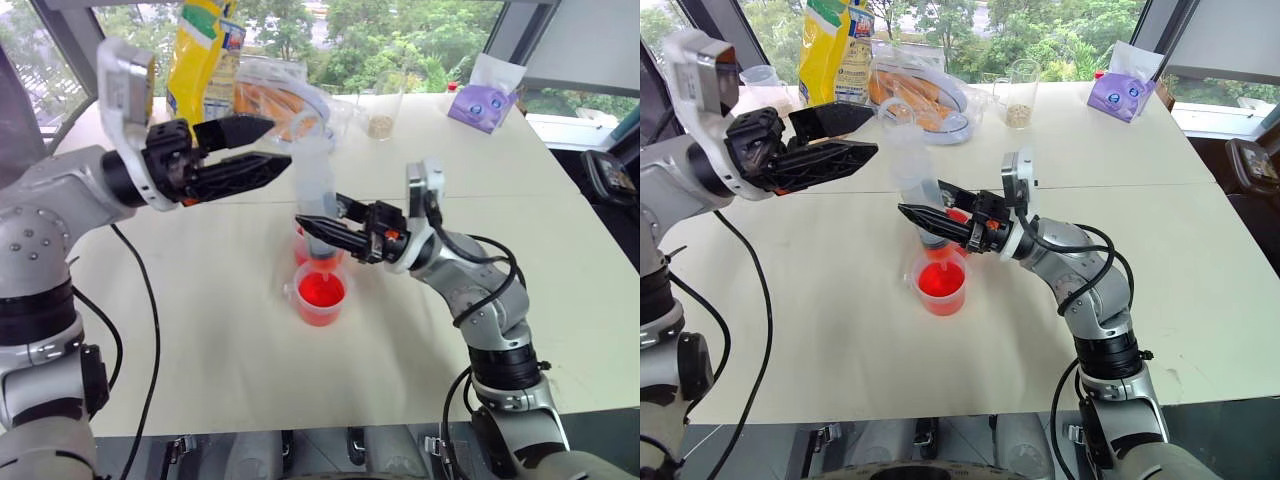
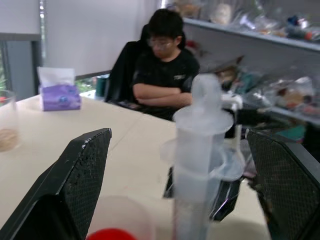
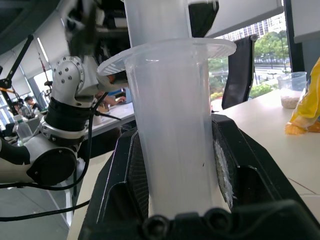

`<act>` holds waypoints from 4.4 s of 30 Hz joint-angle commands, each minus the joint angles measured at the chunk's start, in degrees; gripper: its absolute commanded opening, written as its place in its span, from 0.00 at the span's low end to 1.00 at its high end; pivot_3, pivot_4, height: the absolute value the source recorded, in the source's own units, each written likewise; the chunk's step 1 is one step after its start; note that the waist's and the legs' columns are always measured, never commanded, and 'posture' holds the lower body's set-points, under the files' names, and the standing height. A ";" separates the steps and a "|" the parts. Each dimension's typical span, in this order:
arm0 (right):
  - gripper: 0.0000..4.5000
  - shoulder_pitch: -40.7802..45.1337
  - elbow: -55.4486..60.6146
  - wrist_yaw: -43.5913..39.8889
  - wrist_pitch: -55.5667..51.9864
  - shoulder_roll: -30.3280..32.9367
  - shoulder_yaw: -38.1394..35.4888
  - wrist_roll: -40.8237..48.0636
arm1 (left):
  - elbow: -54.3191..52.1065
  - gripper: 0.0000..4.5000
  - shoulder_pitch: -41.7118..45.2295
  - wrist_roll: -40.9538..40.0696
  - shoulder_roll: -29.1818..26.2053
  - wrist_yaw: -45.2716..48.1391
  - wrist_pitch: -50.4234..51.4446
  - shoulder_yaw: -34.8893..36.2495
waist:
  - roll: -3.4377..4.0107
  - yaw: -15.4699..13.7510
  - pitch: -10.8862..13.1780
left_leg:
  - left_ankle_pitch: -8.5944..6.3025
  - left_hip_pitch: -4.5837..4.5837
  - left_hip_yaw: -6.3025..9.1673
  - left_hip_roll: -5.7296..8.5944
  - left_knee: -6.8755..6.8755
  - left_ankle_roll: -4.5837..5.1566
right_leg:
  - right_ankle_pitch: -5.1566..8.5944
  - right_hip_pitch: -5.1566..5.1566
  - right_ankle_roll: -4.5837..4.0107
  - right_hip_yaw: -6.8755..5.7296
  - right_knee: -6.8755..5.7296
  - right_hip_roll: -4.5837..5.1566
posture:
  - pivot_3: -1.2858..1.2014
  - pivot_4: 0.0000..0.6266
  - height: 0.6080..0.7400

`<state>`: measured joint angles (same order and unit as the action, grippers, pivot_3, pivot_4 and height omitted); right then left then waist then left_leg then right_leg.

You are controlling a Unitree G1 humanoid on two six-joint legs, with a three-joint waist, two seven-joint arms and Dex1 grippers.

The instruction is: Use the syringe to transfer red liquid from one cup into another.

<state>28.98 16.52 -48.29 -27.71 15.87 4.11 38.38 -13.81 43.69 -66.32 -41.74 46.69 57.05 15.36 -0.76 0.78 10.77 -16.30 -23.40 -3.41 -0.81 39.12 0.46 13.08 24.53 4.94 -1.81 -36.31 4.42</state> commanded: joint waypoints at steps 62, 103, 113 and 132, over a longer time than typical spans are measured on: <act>0.31 9.03 4.47 6.25 -10.02 1.00 -6.63 11.24 | -3.38 0.19 -2.74 -2.49 0.06 -0.34 0.17 -4.15 | 0.00 -0.01 0.00 | 0.00 0.00 0.01 0.01 0.00 0.00 | 0.00 -0.01 -0.01 0.00 0.02 0.00 | 0.52 0.24 1.00; 0.31 21.71 -35.16 32.09 -51.81 21.42 -10.83 1.21 | -17.43 1.00 -29.74 1.72 -5.23 -4.46 -7.71 6.71 | 0.02 0.20 0.01 | -0.05 -0.14 -0.13 -0.03 -0.10 0.08 | 0.14 0.13 -0.33 0.07 0.24 0.16 | 0.52 0.24 1.00; 0.62 18.48 -35.28 29.21 -52.36 19.62 -10.17 -3.97 | -19.78 1.00 -32.57 0.66 -5.25 -6.22 -7.88 6.58 | 0.01 -0.07 0.00 | -0.08 -0.15 -0.13 0.00 -0.09 0.14 | 0.05 0.10 -0.14 0.04 0.25 0.04 | 0.52 0.24 1.00; 1.00 6.62 3.42 -2.61 -42.18 40.31 -14.99 8.44 | -21.32 1.00 -38.11 -3.18 -11.02 -6.85 -6.71 12.14 | 0.00 -0.12 0.02 | -0.10 -0.13 -0.10 -0.05 -0.11 0.14 | 0.16 0.10 -0.24 0.02 0.29 0.04 | 0.52 0.24 1.00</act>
<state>35.70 16.51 -47.99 -71.31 54.75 -7.73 44.31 -33.98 5.61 -68.28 -51.87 39.47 50.78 25.44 -0.76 0.66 10.79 -16.40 -23.54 -3.51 -0.86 39.01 0.60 13.25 24.63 4.69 -1.79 -36.01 4.46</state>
